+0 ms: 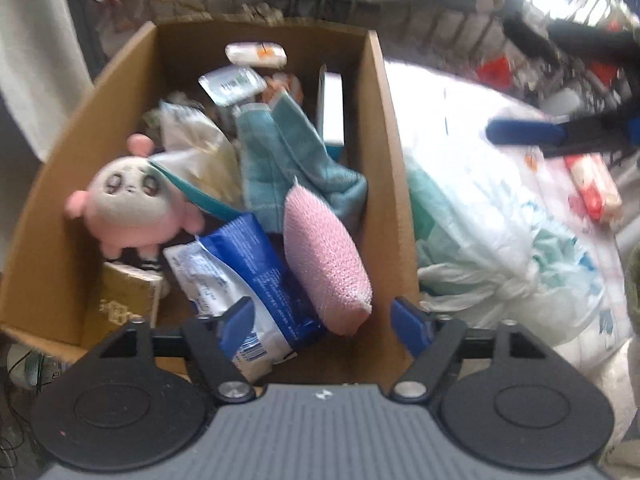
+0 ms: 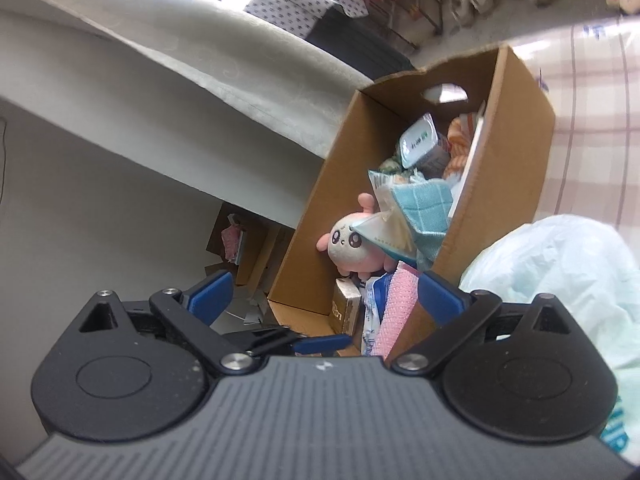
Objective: Organize soft objects
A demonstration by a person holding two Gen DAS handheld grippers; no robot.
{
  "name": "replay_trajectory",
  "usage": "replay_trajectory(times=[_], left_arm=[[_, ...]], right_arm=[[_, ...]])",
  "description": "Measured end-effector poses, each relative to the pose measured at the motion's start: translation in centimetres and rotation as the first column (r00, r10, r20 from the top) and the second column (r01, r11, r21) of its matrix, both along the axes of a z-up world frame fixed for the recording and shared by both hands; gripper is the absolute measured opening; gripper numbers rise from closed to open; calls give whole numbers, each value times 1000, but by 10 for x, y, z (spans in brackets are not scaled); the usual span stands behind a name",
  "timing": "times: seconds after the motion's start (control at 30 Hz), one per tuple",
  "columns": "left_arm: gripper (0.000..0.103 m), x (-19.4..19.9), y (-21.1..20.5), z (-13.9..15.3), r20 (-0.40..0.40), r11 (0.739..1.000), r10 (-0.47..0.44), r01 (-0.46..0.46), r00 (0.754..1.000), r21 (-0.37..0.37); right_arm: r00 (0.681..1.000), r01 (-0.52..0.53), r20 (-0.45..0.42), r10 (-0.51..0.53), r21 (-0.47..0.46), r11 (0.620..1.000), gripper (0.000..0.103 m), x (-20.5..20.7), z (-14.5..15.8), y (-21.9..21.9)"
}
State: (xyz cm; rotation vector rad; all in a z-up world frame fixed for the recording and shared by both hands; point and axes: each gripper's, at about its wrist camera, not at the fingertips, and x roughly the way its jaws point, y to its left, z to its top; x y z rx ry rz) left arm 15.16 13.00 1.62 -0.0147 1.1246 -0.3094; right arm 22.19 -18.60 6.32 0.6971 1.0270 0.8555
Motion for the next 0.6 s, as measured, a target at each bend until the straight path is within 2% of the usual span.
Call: replay_trajectory(times=[0.1,0.13,0.27,0.37,0.43,0.6], left_arm=[[83,-18,4,20,74,998,67,-67,995,7],[87,-27,6,27,106,995,95,-97,990,14],[100,-61,-1,48,222,986,162,-167,961,1],[103,-86,-6,48,276,975,216,-224,937,-4],[103,-101,-9,43,288,966,248,-259,925,-1],[103,-124,-21,36,354,935,305,-350,884,67]], right_arm=[[996,9,90,-5,-42,999,102,-19,16,-7],[991,19,133,-10,-71,997,102,-26,21,-9],[950,96,312,-24,-217,971,102,-66,37,-11],[905,184,424,-22,-345,920,102,-100,35,-7],[886,228,463,-14,-409,883,102,-120,28,-3],[874,318,483,-50,-493,810,102,-153,8,3]])
